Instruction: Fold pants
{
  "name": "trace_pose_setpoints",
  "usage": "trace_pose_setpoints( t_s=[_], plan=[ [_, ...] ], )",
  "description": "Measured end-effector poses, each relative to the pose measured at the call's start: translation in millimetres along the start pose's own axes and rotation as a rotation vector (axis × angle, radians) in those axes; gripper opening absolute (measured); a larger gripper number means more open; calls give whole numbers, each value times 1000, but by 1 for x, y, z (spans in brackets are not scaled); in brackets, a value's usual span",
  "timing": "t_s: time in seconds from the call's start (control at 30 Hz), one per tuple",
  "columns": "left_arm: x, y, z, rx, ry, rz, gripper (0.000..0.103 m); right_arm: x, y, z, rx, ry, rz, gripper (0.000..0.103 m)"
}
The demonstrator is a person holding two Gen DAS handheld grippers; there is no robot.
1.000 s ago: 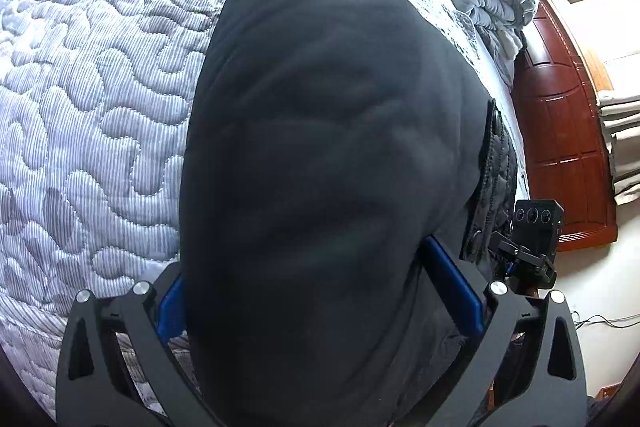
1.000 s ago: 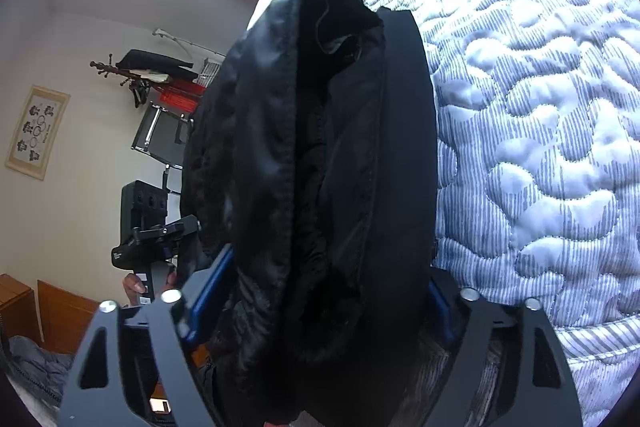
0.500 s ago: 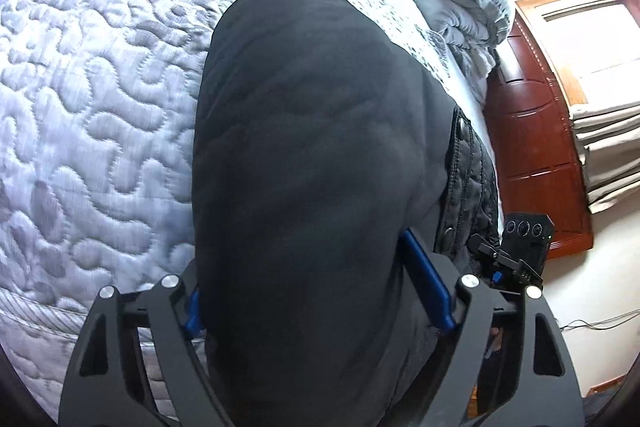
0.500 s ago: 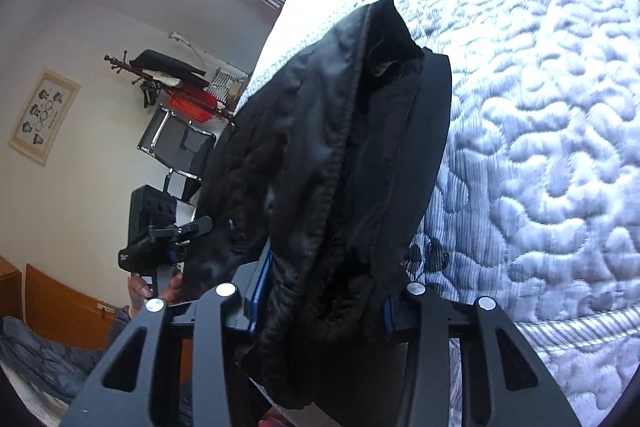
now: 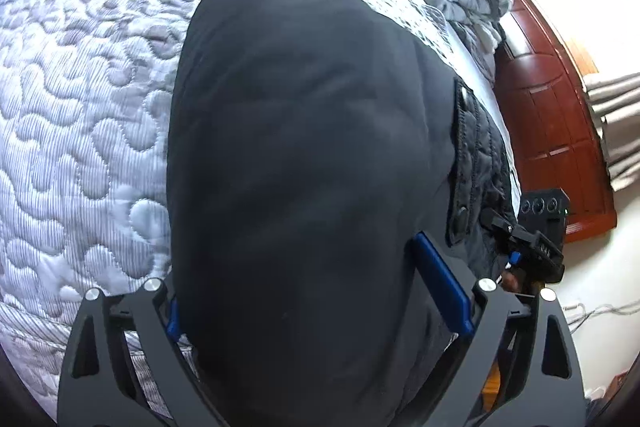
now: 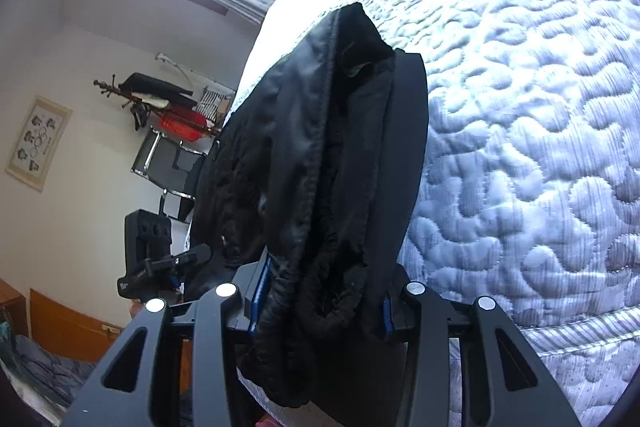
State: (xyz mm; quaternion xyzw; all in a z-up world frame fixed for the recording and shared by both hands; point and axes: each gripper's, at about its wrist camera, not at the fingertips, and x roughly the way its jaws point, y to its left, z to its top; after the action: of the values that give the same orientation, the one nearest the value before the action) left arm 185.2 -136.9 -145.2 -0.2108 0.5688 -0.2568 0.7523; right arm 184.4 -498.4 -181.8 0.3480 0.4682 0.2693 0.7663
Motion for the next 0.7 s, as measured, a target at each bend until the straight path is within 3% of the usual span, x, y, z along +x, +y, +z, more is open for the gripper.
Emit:
trace_pose_setpoints(
  t_s=[0.23,0.5,0.7],
  plan=[
    [-6,10,2,-14,10,-18,75,1,-6,0,22,7,1,45],
    [-19,12,5,4,14,-52,48,3,9,-4,3,8,-17,46],
    [-23,5,8,20,0,-79,37,-1,19,-6,-21,-6,-13,45]
  ],
)
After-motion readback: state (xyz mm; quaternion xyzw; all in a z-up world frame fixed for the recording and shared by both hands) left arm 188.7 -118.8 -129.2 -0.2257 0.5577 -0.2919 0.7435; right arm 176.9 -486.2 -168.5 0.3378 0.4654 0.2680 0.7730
